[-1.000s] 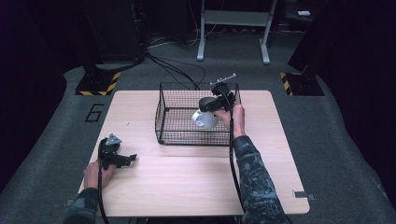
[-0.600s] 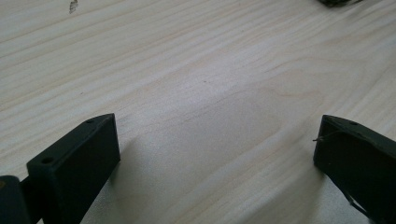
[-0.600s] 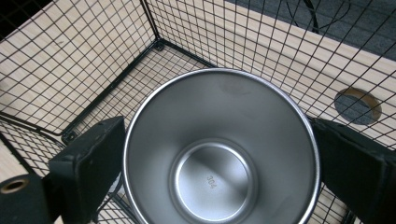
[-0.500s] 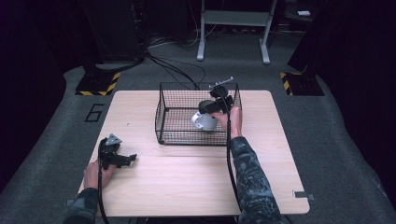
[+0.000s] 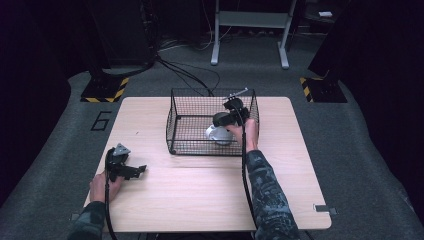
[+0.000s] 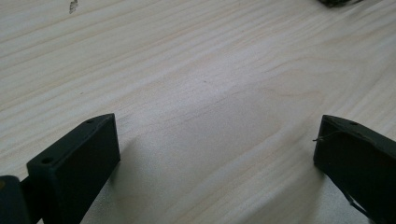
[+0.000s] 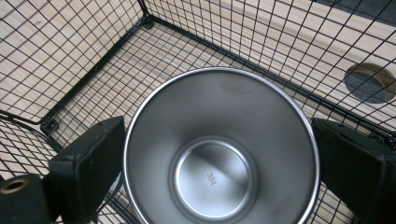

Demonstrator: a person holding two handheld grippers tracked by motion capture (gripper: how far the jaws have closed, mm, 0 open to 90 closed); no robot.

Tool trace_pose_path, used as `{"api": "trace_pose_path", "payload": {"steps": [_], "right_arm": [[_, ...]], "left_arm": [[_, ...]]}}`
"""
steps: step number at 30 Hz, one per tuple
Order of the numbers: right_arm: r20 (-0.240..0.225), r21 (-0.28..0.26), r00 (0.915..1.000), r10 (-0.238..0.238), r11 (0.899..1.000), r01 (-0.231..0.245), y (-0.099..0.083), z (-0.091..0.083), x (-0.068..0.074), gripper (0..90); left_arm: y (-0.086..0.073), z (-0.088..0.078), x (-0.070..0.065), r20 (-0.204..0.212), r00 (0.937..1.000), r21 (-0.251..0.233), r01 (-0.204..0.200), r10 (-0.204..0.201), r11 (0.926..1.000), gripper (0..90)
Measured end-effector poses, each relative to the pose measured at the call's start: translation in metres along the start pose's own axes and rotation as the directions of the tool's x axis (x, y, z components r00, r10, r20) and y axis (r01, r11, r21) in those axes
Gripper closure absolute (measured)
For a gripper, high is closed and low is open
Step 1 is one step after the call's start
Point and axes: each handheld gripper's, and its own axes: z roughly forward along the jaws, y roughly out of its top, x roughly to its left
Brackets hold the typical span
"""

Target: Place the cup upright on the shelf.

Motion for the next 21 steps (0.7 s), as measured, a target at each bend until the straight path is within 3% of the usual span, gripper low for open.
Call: {"api": "trace_pose_path", "payload": {"steps": [7, 11, 16, 21], "right_arm": [[-0.004, 0.011, 1.0000, -0.009, 1.000, 0.009, -0.003, 0.002, 0.001, 5.6], [0.001, 0.003, 1.0000, 0.001, 1.000, -0.001, -0.006, 0.001, 0.002, 5.6], [0.024, -0.012, 0.9993, -0.030, 0.999, 0.030, -0.010, 0.001, 0.006, 5.6], [0.024, -0.020, 0.9994, -0.026, 0.999, 0.027, -0.013, 0.000, 0.006, 5.5]], "left_arm": [[0.000, 0.000, 0.000, 0.003, 1.0000, 0.004, 0.000, 0.000, 1.0000, 0.3], [0.000, 0.000, 0.000, 0.002, 1.0000, -0.001, 0.001, -0.001, 1.0000, 0.3], [0.000, 0.000, 0.000, 0.000, 1.0000, -0.001, 0.000, 0.000, 1.0000, 0.3], [0.000, 0.000, 0.000, 0.002, 1.0000, -0.001, 0.001, -0.001, 1.0000, 0.3]]}}
